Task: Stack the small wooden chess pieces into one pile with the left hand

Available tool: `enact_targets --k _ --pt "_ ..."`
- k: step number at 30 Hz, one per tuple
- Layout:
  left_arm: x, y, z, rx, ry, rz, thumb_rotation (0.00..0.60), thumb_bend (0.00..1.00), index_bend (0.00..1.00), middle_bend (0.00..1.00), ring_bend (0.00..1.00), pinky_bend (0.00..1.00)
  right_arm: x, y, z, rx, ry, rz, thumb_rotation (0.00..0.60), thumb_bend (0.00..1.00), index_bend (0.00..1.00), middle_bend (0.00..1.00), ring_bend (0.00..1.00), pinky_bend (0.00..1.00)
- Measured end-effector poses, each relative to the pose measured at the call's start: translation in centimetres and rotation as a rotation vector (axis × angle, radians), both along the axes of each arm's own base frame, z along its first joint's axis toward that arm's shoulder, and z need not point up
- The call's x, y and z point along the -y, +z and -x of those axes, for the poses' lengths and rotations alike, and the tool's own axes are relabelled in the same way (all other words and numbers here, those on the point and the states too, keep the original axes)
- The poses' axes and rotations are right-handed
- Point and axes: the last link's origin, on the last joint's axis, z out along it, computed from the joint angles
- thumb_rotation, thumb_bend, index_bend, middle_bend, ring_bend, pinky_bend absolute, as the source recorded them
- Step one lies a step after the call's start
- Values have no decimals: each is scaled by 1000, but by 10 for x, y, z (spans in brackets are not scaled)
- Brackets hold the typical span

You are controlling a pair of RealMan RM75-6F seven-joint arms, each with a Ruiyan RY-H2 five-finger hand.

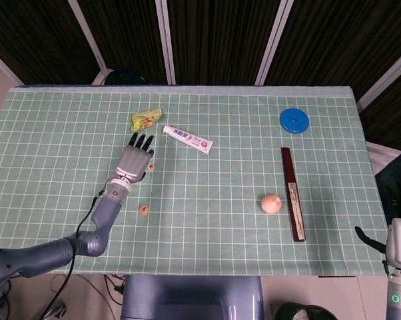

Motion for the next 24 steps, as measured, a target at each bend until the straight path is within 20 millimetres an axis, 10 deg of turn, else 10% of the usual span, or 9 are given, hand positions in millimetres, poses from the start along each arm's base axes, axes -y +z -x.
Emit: enact_targets --k 24 --pt "-14 -52 -4 -25 15 31 600 291 462 0 0 0 0 1 1 9 -8 2 600 233 92 13 0 0"
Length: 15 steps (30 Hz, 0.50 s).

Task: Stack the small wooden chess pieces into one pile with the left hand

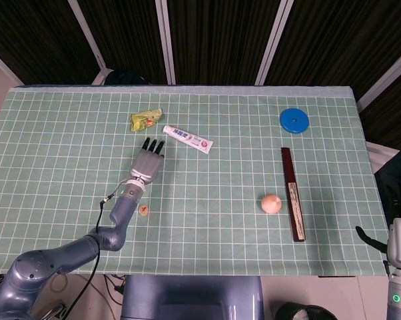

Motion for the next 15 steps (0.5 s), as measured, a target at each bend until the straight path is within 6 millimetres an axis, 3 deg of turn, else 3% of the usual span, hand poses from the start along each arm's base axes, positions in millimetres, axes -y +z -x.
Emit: enact_targets --k 15 --pt "1 7 2 -36 -13 -24 600 292 461 0 0 0 0 0 0 0 -2 2 600 232 92 13 0 0"
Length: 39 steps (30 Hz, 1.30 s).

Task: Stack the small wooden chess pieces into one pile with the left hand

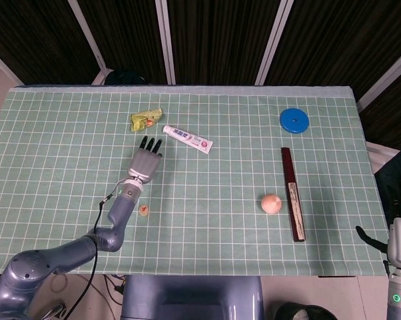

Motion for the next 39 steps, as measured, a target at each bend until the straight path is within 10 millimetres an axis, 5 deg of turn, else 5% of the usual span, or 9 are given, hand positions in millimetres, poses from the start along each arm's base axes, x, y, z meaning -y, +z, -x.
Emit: enact_targets --k 31,39 --pt "3 -2 3 -47 8 -10 600 306 451 0 0 0 0 1 1 5 -5 7 600 232 92 13 0 0" --pt "4 -3 0 -48 0 -8 600 313 512 0 0 0 0 1 0 6 -3 7 600 233 92 13 0 0"
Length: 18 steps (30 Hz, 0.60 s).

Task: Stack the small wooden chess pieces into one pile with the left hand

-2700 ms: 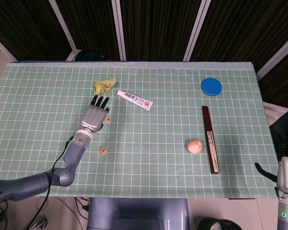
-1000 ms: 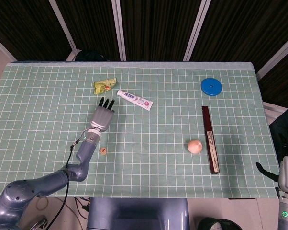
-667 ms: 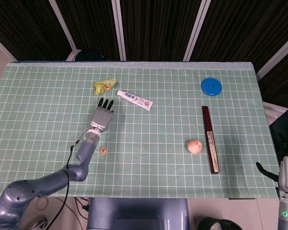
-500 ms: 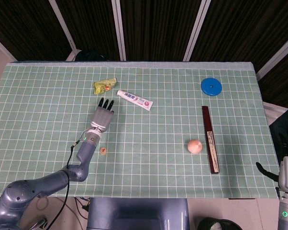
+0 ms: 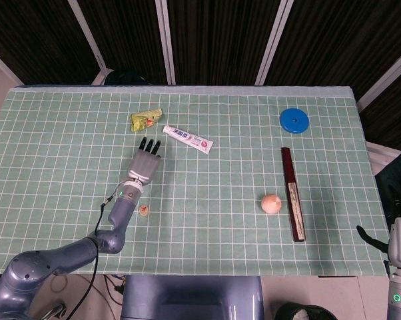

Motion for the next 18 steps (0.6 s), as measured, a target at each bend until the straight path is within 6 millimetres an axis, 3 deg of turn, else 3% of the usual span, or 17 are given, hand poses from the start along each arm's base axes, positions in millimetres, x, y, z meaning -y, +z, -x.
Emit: enact_targets --k 10,18 --pt "3 12 -8 37 -23 -8 600 314 518 0 0 0 0 0 0 3 1 0 600 233 92 13 0 0" --pt "18 41 -20 114 -55 11 600 314 511 0 0 0 0 0 0 4 1 -2 600 233 92 13 0 0"
